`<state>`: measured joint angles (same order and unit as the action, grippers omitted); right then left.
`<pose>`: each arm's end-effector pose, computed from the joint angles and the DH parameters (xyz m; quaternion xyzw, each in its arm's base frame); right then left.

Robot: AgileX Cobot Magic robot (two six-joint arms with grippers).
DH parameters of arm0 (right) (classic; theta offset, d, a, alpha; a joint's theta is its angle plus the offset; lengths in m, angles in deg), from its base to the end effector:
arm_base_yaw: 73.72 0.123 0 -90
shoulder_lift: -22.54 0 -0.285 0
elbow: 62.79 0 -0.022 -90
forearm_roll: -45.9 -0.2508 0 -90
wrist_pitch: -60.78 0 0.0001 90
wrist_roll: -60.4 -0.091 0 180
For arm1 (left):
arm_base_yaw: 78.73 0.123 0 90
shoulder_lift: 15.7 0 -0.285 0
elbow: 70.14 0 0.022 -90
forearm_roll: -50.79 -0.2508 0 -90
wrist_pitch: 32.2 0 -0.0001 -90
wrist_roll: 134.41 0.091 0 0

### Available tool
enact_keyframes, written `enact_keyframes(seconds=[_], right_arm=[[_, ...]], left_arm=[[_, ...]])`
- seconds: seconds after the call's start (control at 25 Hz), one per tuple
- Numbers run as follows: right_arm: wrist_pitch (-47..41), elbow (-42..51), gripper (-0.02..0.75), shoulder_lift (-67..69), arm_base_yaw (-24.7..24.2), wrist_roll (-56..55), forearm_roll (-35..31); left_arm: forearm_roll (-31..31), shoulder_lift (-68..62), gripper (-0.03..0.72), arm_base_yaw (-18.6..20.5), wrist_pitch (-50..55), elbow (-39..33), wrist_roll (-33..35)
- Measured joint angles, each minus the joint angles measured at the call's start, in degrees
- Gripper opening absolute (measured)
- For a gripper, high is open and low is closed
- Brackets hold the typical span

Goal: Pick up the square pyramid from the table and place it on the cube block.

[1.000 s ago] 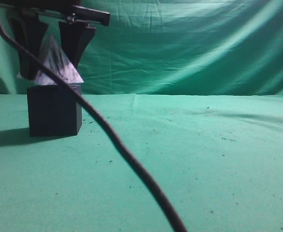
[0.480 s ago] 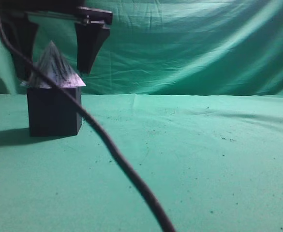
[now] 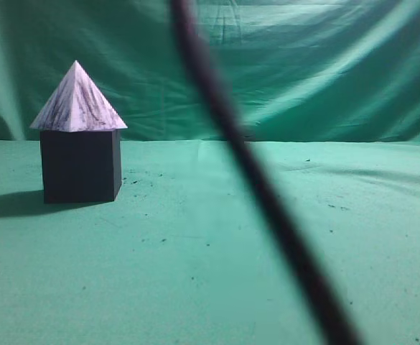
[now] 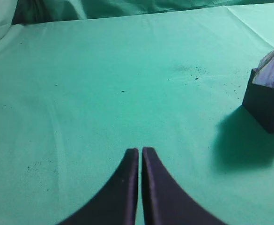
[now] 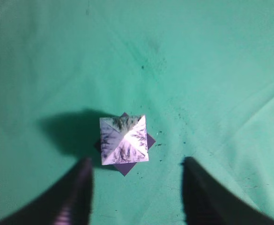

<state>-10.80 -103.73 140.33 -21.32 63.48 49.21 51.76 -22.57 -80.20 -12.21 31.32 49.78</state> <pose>0.2600 0.3294 0.3762 -0.4489 0.8507 0.0872 0.2592 0.0530 -0.0019 0.1748 0.0347 0.7947 0.0073 0.6060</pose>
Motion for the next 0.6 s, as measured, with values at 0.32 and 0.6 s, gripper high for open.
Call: enact_keyframes(seconds=[0.32,0.6], right_arm=[[-0.92,0.0,0.0,-12.9,0.0,-3.59,-0.61],[-1.25,8.38,0.0,-24.99,0.0,-3.94,-0.47]], left_arm=[[0.0,0.0,0.0,0.0,0.0,0.0,0.0],[0.0,0.0,0.0,0.0,0.0,0.0,0.0]])
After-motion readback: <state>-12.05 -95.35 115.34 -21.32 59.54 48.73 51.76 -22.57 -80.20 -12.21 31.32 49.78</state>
